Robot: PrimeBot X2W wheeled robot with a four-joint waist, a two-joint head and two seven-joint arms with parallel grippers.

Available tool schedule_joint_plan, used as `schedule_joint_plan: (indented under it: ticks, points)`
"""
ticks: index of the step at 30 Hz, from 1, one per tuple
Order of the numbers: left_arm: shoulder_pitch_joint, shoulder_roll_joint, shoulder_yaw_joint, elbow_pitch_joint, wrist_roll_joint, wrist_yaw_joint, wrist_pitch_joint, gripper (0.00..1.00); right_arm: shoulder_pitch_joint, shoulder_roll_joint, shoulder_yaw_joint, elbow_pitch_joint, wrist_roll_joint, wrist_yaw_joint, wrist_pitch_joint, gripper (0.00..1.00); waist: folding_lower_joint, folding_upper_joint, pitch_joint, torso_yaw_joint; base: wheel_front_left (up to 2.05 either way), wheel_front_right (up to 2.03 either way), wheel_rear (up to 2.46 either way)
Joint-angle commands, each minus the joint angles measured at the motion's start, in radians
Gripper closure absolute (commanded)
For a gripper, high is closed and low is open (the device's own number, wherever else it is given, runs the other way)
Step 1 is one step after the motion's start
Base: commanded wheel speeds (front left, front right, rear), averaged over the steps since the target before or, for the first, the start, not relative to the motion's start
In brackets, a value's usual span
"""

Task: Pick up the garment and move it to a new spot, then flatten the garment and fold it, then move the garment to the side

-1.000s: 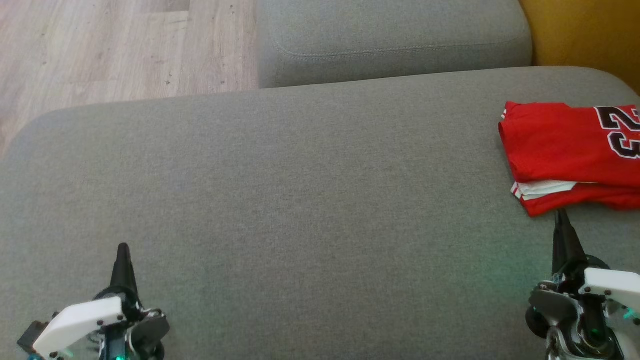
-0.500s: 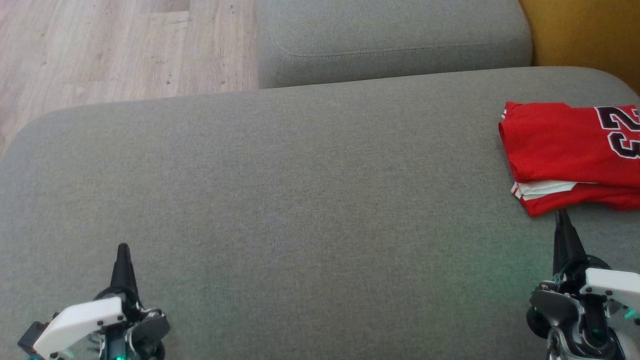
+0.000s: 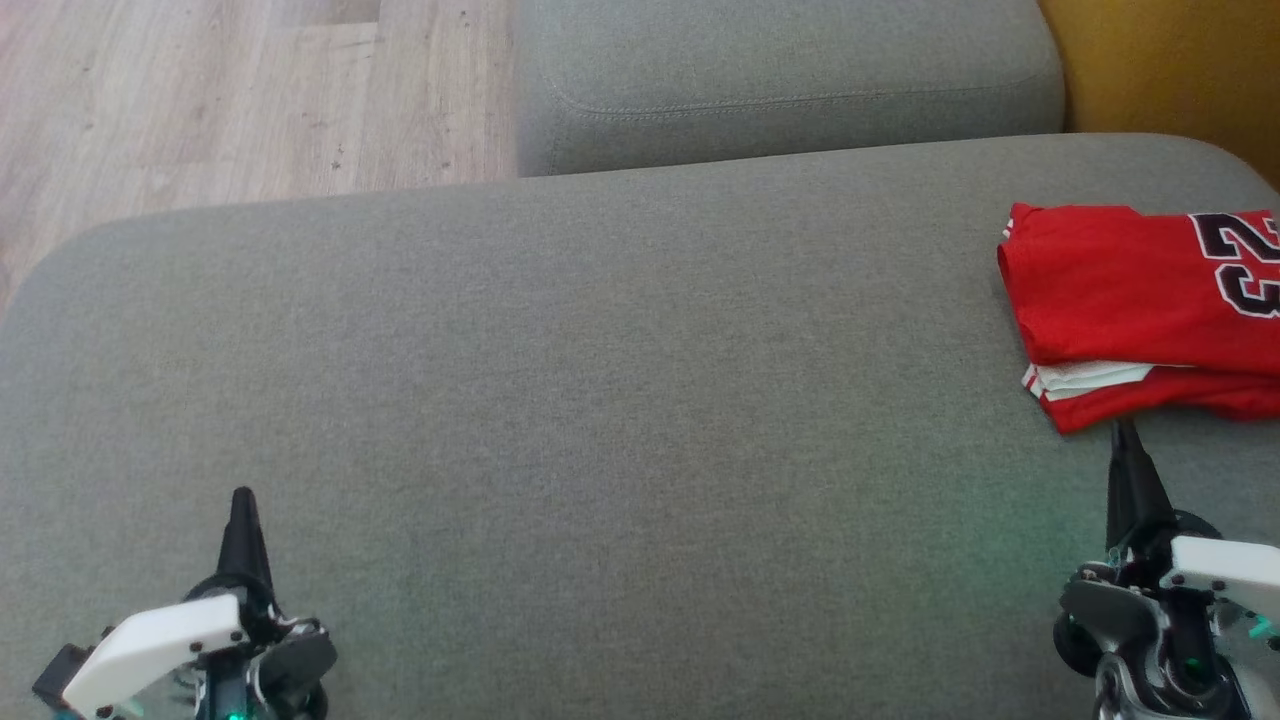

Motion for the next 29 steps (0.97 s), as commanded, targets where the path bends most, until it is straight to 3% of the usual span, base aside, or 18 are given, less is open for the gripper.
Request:
schedule_joint_plan:
  ticks: [1,29]
  points:
    - [-0.049,0.01,0.034,-0.028,0.007,-0.007,0.005,1.0,-0.048,-0.014,0.016,-0.032,-0.003,-0.001,0.008,1.0,0.0,0.0,0.0,0.0,0.0,0.0,0.0]
    - [-0.05,0.004,0.042,-0.028,0.014,-0.007,0.011,1.0,-0.049,-0.01,0.01,-0.031,-0.008,-0.001,0.013,1.0,0.0,0.0,0.0,0.0,0.0,0.0,0.0]
